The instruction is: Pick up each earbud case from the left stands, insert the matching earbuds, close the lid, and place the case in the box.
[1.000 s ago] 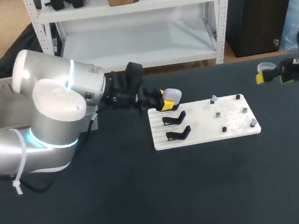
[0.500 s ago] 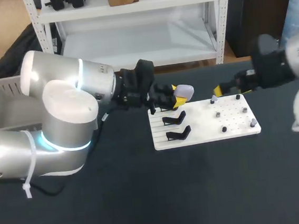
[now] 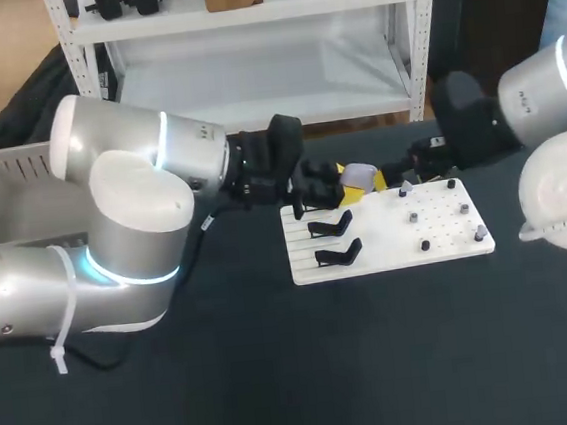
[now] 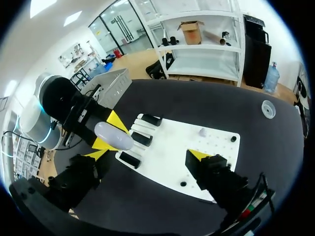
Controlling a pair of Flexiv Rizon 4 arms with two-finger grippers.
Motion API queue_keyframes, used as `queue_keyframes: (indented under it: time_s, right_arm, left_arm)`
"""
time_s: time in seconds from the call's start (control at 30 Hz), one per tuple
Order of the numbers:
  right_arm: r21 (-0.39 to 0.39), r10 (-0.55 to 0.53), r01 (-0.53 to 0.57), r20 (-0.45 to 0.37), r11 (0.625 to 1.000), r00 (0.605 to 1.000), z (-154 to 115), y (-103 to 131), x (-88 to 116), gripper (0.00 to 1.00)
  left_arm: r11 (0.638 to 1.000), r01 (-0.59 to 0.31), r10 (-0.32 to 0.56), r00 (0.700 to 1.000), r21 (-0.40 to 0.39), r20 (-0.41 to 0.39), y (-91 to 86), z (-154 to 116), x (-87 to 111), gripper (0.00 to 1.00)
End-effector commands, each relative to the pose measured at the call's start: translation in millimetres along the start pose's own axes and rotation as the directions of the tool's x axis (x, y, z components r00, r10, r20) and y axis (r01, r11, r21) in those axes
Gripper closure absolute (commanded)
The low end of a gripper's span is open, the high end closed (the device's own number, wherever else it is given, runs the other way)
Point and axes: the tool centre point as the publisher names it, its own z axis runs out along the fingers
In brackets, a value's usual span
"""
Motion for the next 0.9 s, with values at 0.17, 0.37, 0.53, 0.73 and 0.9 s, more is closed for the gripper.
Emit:
queue_keyframes:
  time_s: [0.17,0.37,0.53,0.73,0.9]
  right_arm:
    - [-0.026,0.005,-0.005,-0.007,1.000,1.000,1.9,-3.0,-4.8,0.00]
    - [-0.007,-0.006,0.006,0.022,1.000,1.000,-7.6,-3.9,-12.1,0.00]
    - [0.091,-0.037,0.035,0.023,0.995,0.999,-27.3,-12.3,-6.8,0.00]
    - [0.224,-0.073,0.085,-0.064,0.971,0.995,-50.6,-36.4,18.9,0.00]
    - [0.331,-0.094,0.149,-0.177,0.932,0.980,-62.0,-48.2,38.1,0.00]
  left_arm:
    - [1.000,-0.010,0.010,1.000,0.012,0.013,-6.7,0.5,-2.1,1.00]
    - [0.999,-0.017,0.017,1.000,0.035,0.015,-13.5,3.3,-0.6,1.00]
    - [0.999,0.020,-0.023,0.997,0.035,0.080,-8.3,-5.9,8.0,1.00]
    - [0.995,0.096,-0.096,0.972,0.012,0.212,3.8,-35.5,4.9,1.00]
    - [0.994,0.108,-0.102,0.960,-0.008,0.262,5.6,-54.1,0.0,1.00]
